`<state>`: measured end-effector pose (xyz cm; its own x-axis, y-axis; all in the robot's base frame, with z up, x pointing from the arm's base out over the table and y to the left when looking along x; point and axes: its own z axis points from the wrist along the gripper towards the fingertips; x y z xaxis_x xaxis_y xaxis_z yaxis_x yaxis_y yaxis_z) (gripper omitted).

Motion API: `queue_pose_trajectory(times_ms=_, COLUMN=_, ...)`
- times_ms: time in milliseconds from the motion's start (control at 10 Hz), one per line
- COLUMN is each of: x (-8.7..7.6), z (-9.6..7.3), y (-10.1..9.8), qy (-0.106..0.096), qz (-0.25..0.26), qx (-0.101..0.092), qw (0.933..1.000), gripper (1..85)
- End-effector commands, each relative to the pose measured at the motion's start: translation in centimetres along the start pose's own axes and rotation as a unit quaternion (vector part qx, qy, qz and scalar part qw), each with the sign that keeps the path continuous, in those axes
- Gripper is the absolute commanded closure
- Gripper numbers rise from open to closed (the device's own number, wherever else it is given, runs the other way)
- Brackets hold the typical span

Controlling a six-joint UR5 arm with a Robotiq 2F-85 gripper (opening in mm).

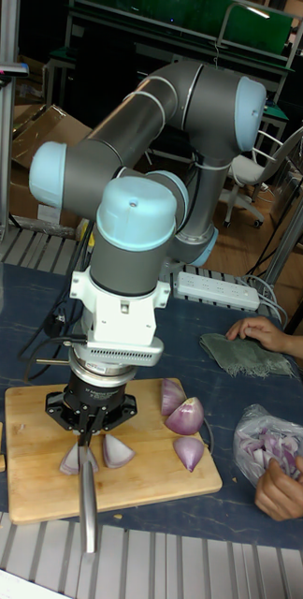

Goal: Chop the onions

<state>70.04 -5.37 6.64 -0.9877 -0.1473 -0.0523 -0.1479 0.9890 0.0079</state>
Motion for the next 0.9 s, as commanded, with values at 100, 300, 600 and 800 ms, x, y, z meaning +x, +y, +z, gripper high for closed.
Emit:
queue_pose_trajectory(times_ms=100, x=-1.0, z=0.7, y=0.6, qy=-0.015, qz=0.007, qx=-0.005, qw=0.9999, gripper=84.7)
queue_pose_trajectory(times_ms=300, x=-0.8, z=0.1, y=0.3, qy=-0.013, qz=-0.003, qx=-0.011, qw=0.9999, gripper=84.7)
queue_pose_trajectory(times_ms=600, x=1.7, z=-3.7, y=-0.1, qy=-0.002, qz=-0.022, qx=-0.016, qw=0.9996, gripper=84.7)
queue_pose_trajectory(times_ms=800, x=2.2, z=-4.0, y=-0.1, qy=0.000, qz=-0.014, qx=-0.009, qw=0.9999, gripper=84.7)
